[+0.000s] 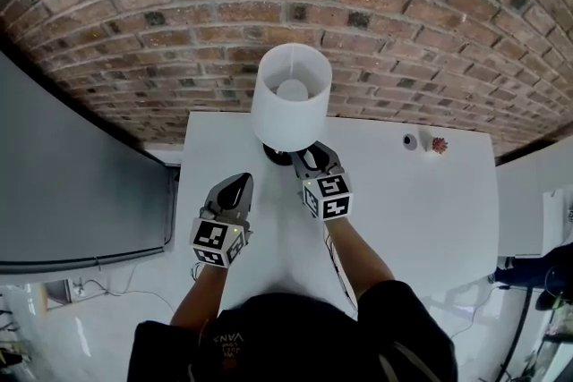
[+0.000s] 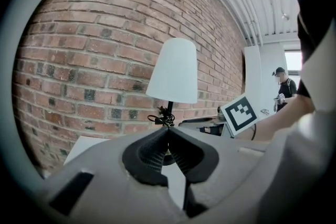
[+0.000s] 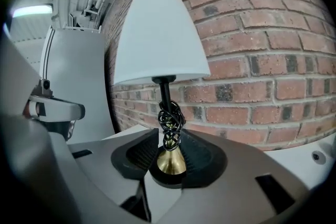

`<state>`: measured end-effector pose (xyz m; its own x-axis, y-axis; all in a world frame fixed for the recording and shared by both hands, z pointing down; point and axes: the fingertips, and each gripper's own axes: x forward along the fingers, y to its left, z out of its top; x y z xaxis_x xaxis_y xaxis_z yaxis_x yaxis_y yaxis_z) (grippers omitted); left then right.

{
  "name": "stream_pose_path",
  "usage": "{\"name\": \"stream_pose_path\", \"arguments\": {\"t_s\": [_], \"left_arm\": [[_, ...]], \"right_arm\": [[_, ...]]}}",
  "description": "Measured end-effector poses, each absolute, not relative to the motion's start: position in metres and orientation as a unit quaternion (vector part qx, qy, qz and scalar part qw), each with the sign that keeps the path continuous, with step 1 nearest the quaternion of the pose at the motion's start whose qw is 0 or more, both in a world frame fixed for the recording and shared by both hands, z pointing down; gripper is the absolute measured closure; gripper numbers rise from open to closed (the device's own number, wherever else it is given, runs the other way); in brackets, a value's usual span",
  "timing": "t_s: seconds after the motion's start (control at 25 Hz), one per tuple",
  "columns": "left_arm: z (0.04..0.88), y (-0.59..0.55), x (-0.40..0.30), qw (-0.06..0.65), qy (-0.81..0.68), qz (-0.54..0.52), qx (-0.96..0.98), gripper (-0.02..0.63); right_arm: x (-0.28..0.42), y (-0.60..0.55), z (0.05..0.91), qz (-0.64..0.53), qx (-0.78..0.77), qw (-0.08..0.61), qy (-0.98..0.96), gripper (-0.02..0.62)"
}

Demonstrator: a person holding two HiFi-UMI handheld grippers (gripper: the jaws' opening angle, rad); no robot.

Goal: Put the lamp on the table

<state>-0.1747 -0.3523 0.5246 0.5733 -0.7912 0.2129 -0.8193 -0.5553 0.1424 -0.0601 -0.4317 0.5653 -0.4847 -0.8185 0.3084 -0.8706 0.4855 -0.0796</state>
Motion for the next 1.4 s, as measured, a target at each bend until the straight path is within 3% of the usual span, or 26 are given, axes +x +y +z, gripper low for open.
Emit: {"name": "stream_pose_path", "arguments": {"t_s": [0.48, 0.84, 1.4], "left_arm": [[0.505, -0.296, -0.153, 0.096, -0.460, 0.058, 0.881, 0.601], [0.493, -0.250, -0.126, 0.094, -0.474, 0.052, 0.874, 0.601], [0.469, -0.183, -0.079, 0.093, -0.514, 0.034, 0.852, 0.601]], "right_arm": [[-0.030, -0.356, 0.542, 0.098, 0.494, 0.108, -0.857, 0.482], [-0.011, -0.291, 0.525, 0.105, 0.461, 0.092, -0.876, 0.594], [0.024, -0.199, 0.496, 0.096, 0.394, 0.082, -0.910, 0.595]]}}
